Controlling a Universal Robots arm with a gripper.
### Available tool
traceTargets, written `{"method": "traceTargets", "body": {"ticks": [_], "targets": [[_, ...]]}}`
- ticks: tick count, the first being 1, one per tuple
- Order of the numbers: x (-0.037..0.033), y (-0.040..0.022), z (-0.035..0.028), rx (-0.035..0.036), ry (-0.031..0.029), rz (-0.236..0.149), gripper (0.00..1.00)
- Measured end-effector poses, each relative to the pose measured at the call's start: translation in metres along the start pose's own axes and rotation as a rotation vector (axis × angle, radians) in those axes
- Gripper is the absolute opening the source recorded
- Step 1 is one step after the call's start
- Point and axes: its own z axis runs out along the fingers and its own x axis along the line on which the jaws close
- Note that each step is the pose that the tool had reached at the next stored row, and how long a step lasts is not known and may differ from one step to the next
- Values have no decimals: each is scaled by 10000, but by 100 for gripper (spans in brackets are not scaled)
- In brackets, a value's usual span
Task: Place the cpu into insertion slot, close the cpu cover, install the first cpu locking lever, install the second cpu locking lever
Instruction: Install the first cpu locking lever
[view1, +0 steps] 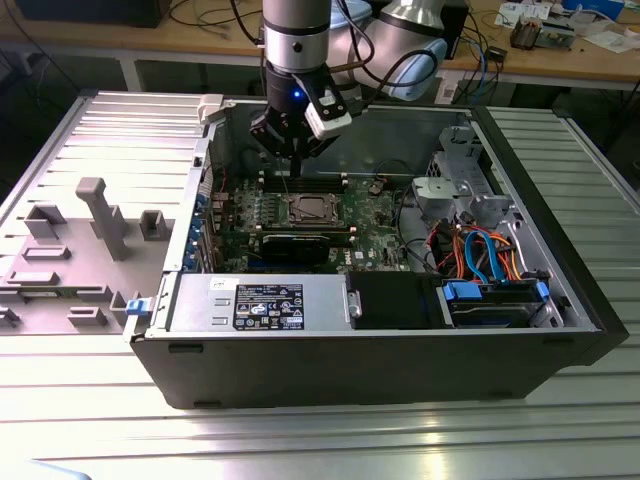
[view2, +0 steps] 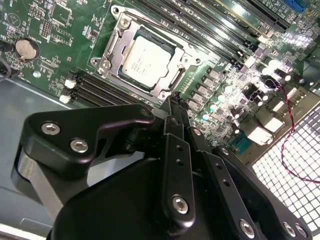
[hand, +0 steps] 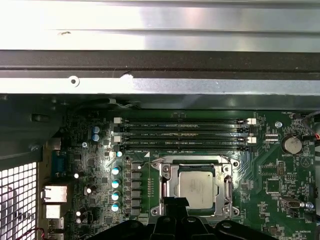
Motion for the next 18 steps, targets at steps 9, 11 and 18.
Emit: {"method": "traceTargets", "body": {"ticks": [9, 11, 18], "targets": [[0, 0, 0, 0, 0, -2, 11], [6, 0, 0, 0, -1, 1, 11], [145, 1, -3, -1, 0, -2, 11]]}}
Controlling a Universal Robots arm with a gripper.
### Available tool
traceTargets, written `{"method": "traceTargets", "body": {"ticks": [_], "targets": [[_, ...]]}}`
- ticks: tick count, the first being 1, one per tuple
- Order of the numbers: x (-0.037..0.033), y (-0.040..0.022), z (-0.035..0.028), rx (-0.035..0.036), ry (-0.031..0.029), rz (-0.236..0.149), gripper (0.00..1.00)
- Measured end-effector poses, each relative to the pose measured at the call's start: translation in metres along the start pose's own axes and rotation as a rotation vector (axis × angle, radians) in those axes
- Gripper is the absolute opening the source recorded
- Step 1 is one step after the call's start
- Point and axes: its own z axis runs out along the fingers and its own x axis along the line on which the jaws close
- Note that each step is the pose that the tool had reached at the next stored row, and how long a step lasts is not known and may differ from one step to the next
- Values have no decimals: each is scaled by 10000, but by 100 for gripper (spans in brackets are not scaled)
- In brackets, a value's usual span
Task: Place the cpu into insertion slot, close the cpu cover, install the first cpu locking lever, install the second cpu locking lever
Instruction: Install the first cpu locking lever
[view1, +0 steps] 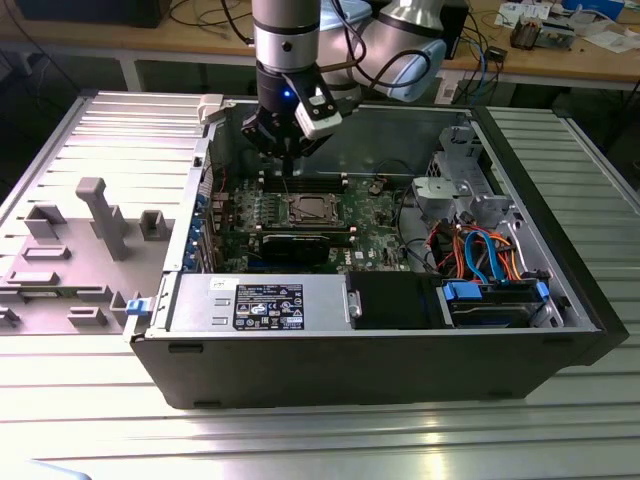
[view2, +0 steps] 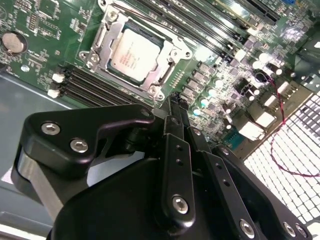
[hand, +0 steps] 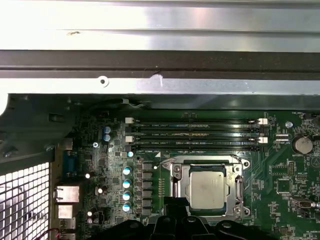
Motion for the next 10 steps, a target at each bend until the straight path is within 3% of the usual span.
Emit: {"method": "traceTargets", "body": {"ticks": [10], "targets": [[20, 0, -1, 1, 0, 0, 11]]}}
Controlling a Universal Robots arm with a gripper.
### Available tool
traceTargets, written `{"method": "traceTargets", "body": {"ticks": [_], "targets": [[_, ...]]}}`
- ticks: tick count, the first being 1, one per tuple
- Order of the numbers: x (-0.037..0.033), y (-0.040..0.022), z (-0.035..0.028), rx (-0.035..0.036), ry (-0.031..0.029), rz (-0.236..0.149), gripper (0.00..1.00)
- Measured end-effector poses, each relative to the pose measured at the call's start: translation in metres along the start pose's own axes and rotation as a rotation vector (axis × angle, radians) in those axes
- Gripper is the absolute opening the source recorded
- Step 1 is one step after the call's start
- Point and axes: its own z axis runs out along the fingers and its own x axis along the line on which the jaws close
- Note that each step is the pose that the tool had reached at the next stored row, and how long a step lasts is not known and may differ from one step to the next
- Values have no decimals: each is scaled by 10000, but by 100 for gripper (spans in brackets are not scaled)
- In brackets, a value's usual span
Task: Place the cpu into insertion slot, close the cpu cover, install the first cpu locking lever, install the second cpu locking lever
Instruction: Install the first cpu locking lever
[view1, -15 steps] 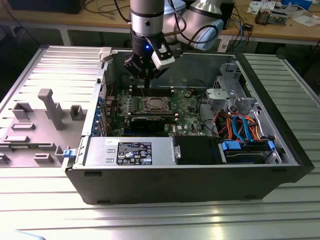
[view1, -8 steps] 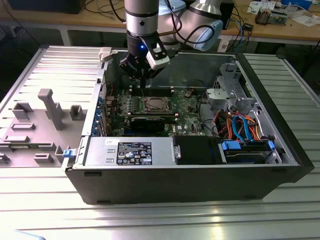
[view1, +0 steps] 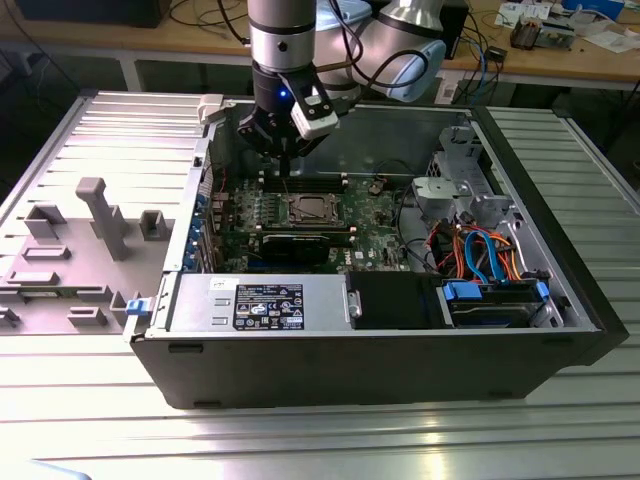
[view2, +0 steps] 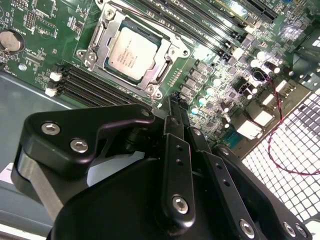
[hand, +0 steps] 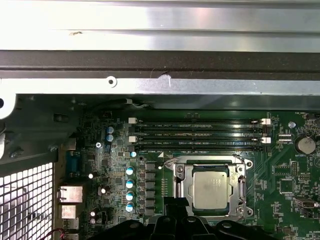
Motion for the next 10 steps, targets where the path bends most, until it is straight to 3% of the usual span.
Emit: {"method": "traceTargets", "body": {"ticks": [10], "targets": [[20, 0, -1, 0, 1, 1, 11]]}}
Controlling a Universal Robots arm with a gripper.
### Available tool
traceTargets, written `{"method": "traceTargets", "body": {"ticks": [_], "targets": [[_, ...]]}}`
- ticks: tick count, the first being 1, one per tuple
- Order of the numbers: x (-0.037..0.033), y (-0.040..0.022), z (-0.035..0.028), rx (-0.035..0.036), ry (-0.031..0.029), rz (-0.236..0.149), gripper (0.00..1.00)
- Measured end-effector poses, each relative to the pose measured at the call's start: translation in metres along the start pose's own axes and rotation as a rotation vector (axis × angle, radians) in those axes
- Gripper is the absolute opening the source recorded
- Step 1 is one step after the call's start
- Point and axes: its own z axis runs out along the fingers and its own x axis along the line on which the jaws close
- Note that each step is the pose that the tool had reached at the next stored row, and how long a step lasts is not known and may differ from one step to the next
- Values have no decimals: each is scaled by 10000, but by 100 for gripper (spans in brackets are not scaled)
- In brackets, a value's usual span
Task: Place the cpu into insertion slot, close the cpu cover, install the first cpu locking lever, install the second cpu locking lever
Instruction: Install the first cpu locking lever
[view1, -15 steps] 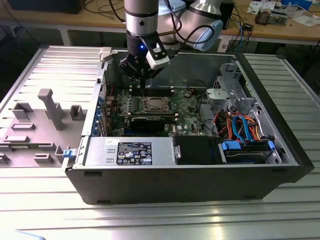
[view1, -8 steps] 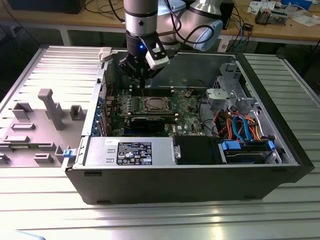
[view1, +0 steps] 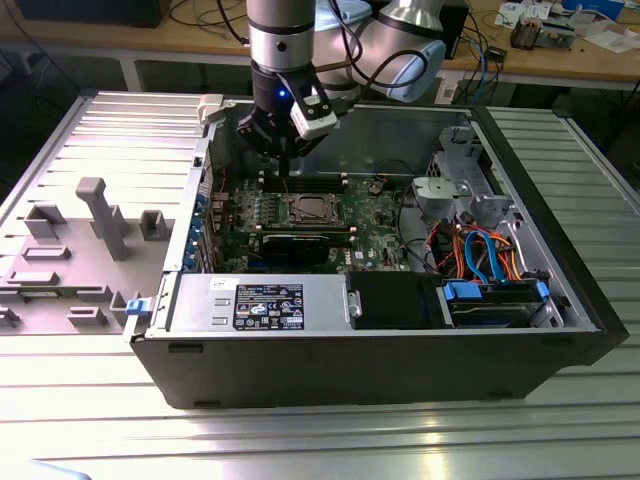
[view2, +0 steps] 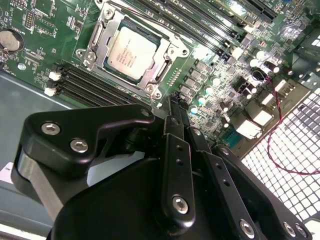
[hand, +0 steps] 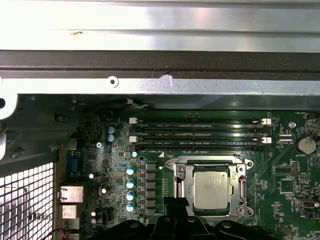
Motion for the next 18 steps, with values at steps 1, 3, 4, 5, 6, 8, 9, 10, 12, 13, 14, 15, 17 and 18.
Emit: {"method": "traceTargets", "body": {"ticks": [1, 3, 4, 5, 6, 8, 9, 10, 12, 13, 14, 15, 17, 18], "targets": [[9, 1, 1, -2, -2, -3, 11], [49, 1, 0, -3, -1, -35, 11], [62, 1, 0, -3, -1, -62, 11], [79, 1, 0, -3, 0, -93, 11], [95, 1, 0, -3, 0, -117, 11], [132, 2, 3, -5, 0, -177, 11], [146, 2, 4, -6, 1, -201, 11], [160, 2, 5, -8, 1, -221, 11], [200, 12, 9, -10, 2, -291, 11], [206, 21, 12, -10, 2, -306, 11], [212, 38, 17, -11, 2, -332, 11], [217, 53, 22, -11, 2, -351, 11], [222, 92, 40, -13, 1, -378, 11], [222, 125, 51, -12, 1, -381, 11]]}}
